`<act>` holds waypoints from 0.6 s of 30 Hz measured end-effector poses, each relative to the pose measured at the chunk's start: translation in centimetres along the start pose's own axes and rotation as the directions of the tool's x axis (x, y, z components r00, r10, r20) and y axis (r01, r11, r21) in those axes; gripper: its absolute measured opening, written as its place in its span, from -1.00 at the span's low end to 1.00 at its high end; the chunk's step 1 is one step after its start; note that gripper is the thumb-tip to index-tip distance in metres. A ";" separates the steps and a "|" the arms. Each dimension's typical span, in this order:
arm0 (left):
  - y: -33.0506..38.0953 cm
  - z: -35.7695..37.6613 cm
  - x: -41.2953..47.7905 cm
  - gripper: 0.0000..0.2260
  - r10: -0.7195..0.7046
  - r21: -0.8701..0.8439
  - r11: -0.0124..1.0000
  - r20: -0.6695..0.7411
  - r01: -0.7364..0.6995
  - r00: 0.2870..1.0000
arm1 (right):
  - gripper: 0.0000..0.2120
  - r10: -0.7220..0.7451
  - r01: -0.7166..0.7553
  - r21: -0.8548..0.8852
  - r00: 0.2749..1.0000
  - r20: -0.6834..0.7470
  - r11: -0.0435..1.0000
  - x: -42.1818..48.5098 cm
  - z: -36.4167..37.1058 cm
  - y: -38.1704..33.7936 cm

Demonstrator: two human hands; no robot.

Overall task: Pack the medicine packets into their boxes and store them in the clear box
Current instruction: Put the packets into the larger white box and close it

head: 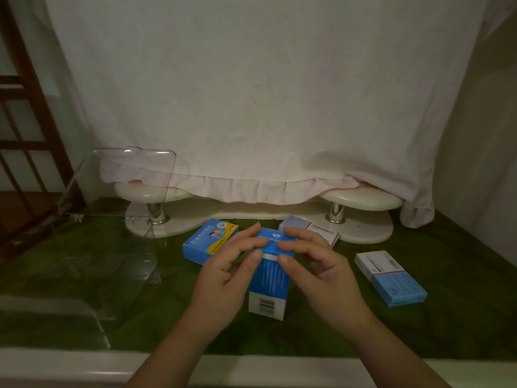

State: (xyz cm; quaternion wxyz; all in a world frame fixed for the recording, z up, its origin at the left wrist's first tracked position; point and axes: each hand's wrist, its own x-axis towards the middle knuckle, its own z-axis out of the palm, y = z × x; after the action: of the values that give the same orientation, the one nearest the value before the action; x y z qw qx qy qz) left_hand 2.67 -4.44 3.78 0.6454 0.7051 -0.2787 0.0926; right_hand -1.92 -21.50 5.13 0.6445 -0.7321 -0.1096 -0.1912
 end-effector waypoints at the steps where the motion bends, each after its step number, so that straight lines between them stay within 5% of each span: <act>1: 0.0 0.0 0.0 -0.77 0.004 0.001 1.000 -0.001 -0.004 1.000 | -0.77 -0.001 0.001 0.002 1.000 0.000 1.000 0.0 0.0 0.0; 18: -0.3 0.0 -0.3 -0.77 0.013 0.009 1.000 -0.013 -0.012 1.000 | -0.78 -0.007 0.007 -0.073 1.000 -0.005 0.997 -0.4 0.2 -0.3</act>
State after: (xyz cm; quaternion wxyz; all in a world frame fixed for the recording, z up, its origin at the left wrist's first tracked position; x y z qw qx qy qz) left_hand 2.54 -4.32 3.39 0.6435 0.7056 -0.2784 0.1025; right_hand -2.33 -21.22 5.23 0.6169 -0.7544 -0.1034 -0.1991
